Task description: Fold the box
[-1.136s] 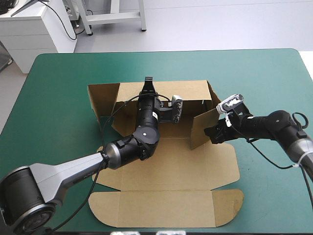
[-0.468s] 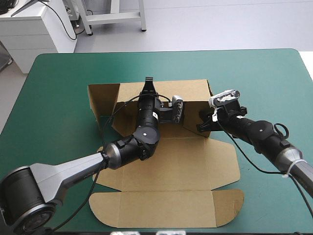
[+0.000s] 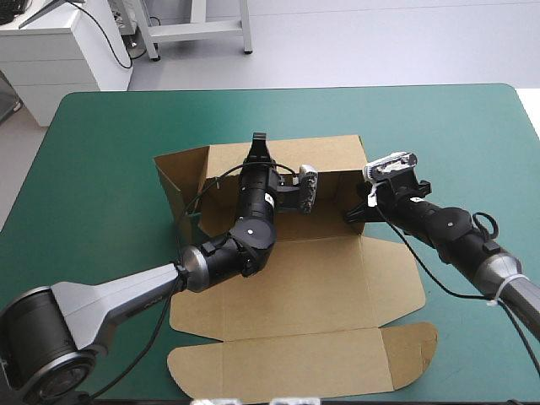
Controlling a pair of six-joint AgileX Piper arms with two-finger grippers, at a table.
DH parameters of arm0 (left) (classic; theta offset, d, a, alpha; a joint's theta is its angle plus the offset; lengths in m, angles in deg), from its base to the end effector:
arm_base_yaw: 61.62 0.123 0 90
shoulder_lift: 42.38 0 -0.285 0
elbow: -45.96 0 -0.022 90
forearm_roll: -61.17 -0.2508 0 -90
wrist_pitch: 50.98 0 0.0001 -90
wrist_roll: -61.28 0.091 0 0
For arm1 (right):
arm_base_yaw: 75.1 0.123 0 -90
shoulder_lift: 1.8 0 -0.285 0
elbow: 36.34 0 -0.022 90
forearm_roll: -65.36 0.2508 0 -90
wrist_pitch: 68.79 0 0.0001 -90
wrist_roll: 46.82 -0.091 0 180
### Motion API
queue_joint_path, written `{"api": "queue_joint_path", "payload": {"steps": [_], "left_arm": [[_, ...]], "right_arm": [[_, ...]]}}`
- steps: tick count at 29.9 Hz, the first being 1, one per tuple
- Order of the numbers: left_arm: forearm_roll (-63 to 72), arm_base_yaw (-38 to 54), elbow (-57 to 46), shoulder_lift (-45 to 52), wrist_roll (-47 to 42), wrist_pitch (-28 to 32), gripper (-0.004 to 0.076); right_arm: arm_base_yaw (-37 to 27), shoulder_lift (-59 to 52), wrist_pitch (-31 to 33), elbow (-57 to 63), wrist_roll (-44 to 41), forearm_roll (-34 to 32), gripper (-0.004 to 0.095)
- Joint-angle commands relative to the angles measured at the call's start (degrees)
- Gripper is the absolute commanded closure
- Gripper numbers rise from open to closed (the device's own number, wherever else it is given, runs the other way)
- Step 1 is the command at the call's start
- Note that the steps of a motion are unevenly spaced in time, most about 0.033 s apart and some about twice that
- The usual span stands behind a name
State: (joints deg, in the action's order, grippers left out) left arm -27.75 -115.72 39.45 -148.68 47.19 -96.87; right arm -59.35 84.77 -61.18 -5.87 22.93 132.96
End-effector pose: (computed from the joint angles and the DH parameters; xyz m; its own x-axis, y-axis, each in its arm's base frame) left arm 0.2744 -0.2675 0.2939 0.1084 0.9935 0.0339 0.2773 -0.0629 0.9587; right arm 0.2804 0.0908 0.2679 -0.4651 -0.1731 -0.8682 -0.3907 0.9201 0.0259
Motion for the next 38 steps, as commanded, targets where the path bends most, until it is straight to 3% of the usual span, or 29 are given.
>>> {"api": "queue_joint_path", "payload": {"steps": [1,7,10,18,24,29,32,38], "left_arm": [[-1.67,-0.05,1.57,2.33,-0.22,-1.38,0.0647],[-1.85,-0.02,1.57,2.33,-2.83,2.55,0.0211],[-1.72,-0.72,1.57,2.33,-7.97,2.38,0.0132],[2.94,-8.32,1.57,2.33,-7.75,-9.22,0.0202],[11.96,-12.15,1.57,2.33,-2.36,-12.24,0.0291],[15.53,-13.9,1.57,2.44,5.94,-12.29,0.0559],[14.96,-14.97,1.57,2.53,6.23,-12.52,0.0727],[13.76,-14.96,1.71,2.97,6.23,-12.7,0.0729]], "right_arm": [[-0.21,-1.67,-2.14,-2.07,0.33,1.22,0.0927],[-0.21,-1.56,-5.15,-2.22,0.23,1.22,0.0922],[-0.21,-1.18,-6.39,-3.19,-0.57,1.22,0.0922],[-0.47,4.11,-4.25,-11.09,-0.71,1.22,0.0922],[-0.47,8.32,-0.56,-15.68,-5.1,-1.24,0.0922],[-2.17,10.36,3.35,-16.98,-13.52,-8.71,0.0922],[-3.77,11.06,5.86,-18.29,-19.87,-14.74,0.0922],[-4.4,11.08,9.15,-20.49,-26.93,-25.09,0.0922]]}}
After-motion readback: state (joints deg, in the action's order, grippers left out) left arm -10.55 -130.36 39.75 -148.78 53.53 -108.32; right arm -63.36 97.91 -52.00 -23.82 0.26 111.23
